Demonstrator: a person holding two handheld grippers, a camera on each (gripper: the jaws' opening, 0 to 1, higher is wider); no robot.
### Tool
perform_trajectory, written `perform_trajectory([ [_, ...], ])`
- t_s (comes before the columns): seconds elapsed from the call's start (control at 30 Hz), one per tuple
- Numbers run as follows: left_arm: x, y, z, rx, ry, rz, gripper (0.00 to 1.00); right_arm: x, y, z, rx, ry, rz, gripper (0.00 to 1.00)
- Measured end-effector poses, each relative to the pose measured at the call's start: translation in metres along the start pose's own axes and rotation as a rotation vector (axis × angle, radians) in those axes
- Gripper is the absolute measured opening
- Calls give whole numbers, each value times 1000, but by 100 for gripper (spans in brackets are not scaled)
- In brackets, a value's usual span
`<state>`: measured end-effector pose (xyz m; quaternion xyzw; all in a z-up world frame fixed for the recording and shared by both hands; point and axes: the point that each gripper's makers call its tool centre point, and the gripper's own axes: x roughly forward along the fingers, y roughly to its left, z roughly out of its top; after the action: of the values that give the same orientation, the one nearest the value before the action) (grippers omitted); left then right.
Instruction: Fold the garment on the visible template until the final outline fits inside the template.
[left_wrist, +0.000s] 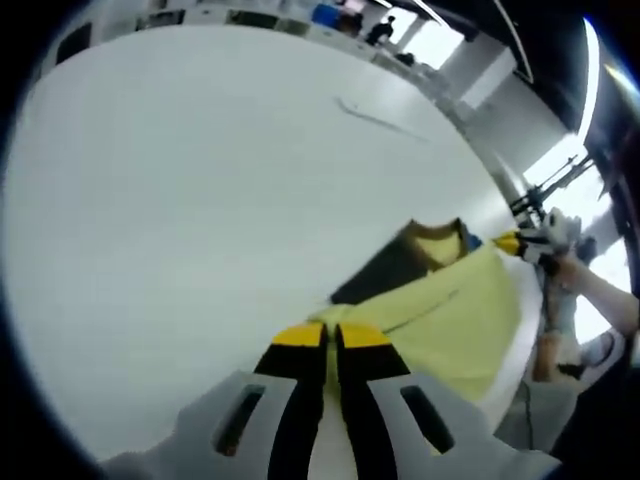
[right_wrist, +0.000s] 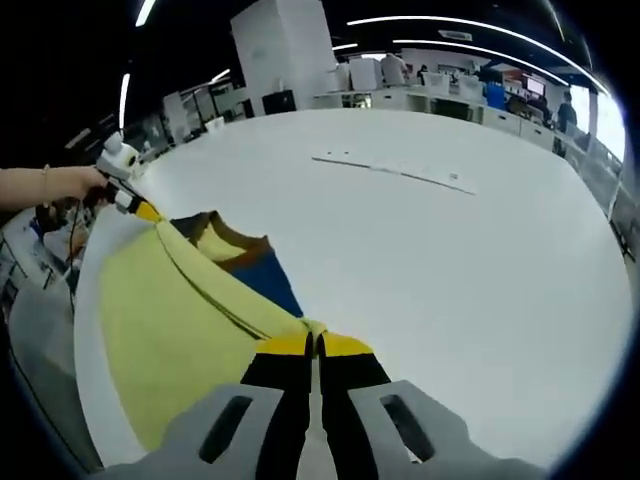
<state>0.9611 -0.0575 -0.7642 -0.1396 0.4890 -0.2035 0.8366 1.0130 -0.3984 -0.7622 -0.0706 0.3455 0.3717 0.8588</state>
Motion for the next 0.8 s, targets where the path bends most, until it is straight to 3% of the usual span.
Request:
perform_trajectory([
  [0.53,-2,5,9,-42,-21,-1,5,3,-6,-3,-12,13,-8,5],
  [0.8,-6,12,16,-51,-48,22,8,-4,-24,7,-15,-21,-65,1],
])
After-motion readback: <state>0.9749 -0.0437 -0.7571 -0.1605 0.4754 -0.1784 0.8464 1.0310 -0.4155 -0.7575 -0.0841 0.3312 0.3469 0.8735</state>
